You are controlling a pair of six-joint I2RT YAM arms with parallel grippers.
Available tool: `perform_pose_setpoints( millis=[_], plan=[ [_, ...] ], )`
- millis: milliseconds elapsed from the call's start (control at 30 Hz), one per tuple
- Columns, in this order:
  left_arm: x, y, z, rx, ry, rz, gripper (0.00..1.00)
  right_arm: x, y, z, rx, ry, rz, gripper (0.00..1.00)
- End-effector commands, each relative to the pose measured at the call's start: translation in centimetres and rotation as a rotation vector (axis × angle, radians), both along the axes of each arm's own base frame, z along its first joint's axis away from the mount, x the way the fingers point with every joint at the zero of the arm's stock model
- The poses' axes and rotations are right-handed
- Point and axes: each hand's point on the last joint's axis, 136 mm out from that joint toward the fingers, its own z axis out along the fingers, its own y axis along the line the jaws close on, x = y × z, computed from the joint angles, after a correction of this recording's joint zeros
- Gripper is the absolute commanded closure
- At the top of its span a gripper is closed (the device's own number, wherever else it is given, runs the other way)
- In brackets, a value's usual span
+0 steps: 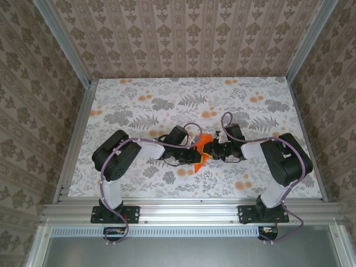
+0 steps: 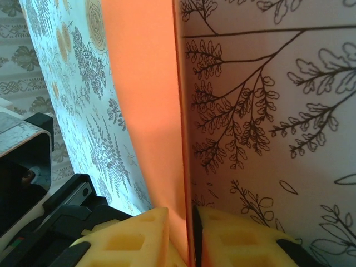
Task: Fold a paper plane with a square sheet of paper (pick it up from the middle)
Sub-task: Fourth fold the wing at the center of the table.
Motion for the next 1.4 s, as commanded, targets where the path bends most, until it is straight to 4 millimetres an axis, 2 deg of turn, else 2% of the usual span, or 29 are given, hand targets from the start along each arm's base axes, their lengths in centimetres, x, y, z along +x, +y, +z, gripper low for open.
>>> perform_pose_setpoints(
  millis=[0, 300, 533, 833, 1300, 1367],
  plan=[
    [0.1, 1.0, 0.8, 0.024, -0.033, 0.017, 0.98, 0.1, 0.4, 0.1, 0.004, -0.006, 0.02, 0.79],
    [1.6, 3.1, 2.2, 0.104, -0.152, 0.078, 0.94, 0.1, 0.4, 0.0, 0.004, -0.001, 0.02, 0.75],
    [2.6, 3.4, 1.1, 0.173, -0.156, 0.098, 0.95, 0.2, 0.4, 0.3, 0.011, -0.006, 0.019, 0.72],
    [1.8, 2.8, -1.0, 0.203, -0.108, 0.067, 0.98, 0.2, 1.0, 0.9, 0.032, -0.018, 0.033, 0.66],
    [0.6, 2.1, -0.9, 0.151, -0.082, 0.038, 1.0, 0.4, 2.2, 0.7, 0.018, -0.018, 0.063, 0.66],
    [0.6, 2.0, -0.7, 0.145, -0.085, 0.035, 1.0, 0.4, 2.2, 0.5, 0.011, -0.013, 0.064, 0.69]
  ],
)
